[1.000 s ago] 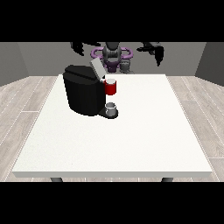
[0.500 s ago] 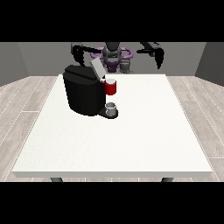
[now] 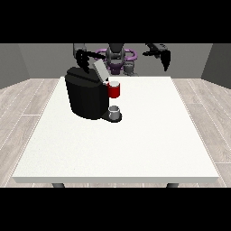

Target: Insert the coffee pod into the coffee machine and close the lid

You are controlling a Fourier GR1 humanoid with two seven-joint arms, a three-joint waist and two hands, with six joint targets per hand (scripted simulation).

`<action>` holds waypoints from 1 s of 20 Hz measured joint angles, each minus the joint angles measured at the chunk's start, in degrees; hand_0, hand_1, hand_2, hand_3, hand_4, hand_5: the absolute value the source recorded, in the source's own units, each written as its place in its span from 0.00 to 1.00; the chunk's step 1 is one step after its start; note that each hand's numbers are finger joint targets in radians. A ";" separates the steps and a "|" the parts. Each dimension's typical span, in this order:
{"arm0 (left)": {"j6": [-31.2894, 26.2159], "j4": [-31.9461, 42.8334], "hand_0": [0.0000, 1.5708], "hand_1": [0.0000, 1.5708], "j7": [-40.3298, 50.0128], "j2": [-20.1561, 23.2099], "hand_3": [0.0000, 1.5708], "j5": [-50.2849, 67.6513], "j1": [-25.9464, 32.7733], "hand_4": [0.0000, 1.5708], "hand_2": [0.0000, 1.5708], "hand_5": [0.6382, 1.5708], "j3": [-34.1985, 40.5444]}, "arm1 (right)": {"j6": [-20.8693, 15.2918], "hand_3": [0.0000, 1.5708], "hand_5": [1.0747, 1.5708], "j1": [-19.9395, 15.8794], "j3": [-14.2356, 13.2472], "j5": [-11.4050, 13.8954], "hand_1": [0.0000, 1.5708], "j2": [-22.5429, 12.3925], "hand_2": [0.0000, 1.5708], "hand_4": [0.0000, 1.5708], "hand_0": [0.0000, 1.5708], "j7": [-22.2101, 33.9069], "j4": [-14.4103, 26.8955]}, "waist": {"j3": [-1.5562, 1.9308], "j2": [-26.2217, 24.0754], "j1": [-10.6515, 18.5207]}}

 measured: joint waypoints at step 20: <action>1.90 0.52 0.00 0.00 -0.58 2.85 0.00 1.68 -1.13 0.10 0.00 1.00 0.14 | -1.13 0.00 1.00 -9.00 -0.07 2.49 0.00 1.36 0.00 0.12 0.00 -1.83 6.20 | 0.05 3.13 -0.20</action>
